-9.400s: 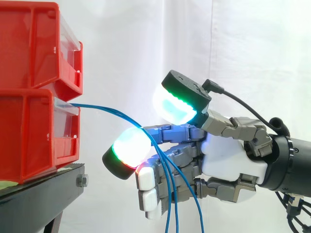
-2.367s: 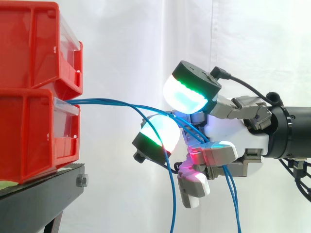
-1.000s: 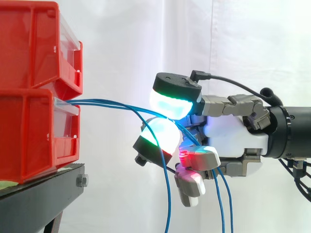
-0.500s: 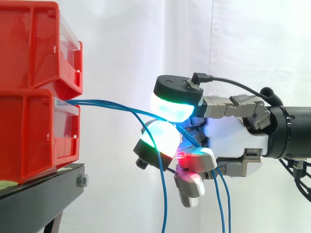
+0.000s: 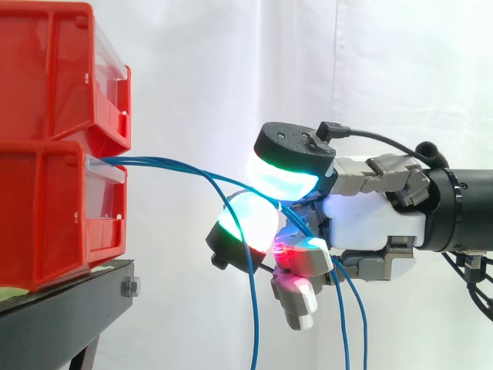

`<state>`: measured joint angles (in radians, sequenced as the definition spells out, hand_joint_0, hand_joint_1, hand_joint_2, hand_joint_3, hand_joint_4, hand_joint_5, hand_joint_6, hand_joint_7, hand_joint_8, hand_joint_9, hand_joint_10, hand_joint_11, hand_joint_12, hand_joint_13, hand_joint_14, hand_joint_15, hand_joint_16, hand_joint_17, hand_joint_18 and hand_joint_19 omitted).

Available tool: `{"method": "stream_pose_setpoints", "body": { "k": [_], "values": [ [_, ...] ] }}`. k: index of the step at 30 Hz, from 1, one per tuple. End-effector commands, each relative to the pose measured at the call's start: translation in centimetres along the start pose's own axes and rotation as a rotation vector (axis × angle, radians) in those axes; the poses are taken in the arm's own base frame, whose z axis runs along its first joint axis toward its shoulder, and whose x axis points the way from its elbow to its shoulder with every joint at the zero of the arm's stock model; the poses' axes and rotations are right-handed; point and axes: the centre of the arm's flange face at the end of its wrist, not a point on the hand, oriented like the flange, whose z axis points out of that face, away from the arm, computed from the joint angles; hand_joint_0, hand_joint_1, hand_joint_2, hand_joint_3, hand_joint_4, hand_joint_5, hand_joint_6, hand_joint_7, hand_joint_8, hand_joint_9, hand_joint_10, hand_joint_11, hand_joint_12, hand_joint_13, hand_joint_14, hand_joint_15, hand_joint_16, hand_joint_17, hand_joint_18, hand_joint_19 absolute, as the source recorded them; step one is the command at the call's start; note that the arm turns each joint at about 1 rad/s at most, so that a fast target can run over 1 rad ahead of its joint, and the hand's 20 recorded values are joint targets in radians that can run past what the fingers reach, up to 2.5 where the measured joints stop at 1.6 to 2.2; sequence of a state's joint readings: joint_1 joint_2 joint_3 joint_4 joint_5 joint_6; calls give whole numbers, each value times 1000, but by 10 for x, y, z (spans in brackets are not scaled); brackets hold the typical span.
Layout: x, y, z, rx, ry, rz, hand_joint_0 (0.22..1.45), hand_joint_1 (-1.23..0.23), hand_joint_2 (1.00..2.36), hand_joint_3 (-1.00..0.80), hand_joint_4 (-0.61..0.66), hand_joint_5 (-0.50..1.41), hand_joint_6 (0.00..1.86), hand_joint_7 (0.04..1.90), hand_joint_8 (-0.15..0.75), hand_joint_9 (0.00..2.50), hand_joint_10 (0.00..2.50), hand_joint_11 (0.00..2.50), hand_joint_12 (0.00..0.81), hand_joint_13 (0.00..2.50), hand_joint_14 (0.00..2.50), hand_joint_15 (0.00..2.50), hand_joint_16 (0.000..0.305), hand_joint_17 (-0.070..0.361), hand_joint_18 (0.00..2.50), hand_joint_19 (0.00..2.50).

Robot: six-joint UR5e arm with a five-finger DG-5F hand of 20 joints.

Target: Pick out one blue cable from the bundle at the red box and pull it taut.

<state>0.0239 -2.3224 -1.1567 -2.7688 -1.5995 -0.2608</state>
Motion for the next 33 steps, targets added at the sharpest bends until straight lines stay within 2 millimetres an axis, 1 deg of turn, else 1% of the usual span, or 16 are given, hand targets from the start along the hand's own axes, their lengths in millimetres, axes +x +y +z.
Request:
{"method": "stream_pose_setpoints", "body": {
  "k": [1, 7, 10, 13, 16, 23, 33],
  "values": [
    [1, 0, 0, 0, 1, 0, 684, -788, 1014, -352, 73, -193, 946, 905, 309, 1178, 25, 993, 378, 1075, 28, 747, 56, 127, 858, 699],
    [0, 0, 0, 0, 0, 0, 711, -821, 1011, -390, 36, -191, 949, 919, 309, 1193, 24, 1002, 372, 1080, 29, 749, 55, 125, 858, 683],
    [0, 0, 0, 0, 0, 0, 748, -850, 1007, -419, -1, -190, 951, 933, 308, 1203, 24, 989, 369, 1081, 29, 749, 54, 123, 861, 672],
    [0, 0, 0, 0, 0, 2, 783, -883, 1005, -452, 3, -186, 957, 997, 302, 1232, 24, 999, 364, 1097, 29, 758, 53, 119, 861, 676],
    [2, 0, 0, -1, 3, 2, 795, -889, 1002, -477, -3, -185, 958, 1006, 300, 1241, 23, 1009, 361, 1103, 28, 766, 52, 118, 859, 678],
    [2, 0, 0, 2, 3, 3, 795, -910, 1000, -500, 0, -179, 958, 996, 301, 1278, 26, 1026, 358, 1113, 30, 766, 51, 115, 874, 661],
    [3, 0, 0, 3, 5, 5, 747, -967, 1000, -500, 55, -163, 950, 1081, 312, 1388, 28, 1055, 368, 1182, 30, 786, 49, 110, 902, 640]
  ]
}}
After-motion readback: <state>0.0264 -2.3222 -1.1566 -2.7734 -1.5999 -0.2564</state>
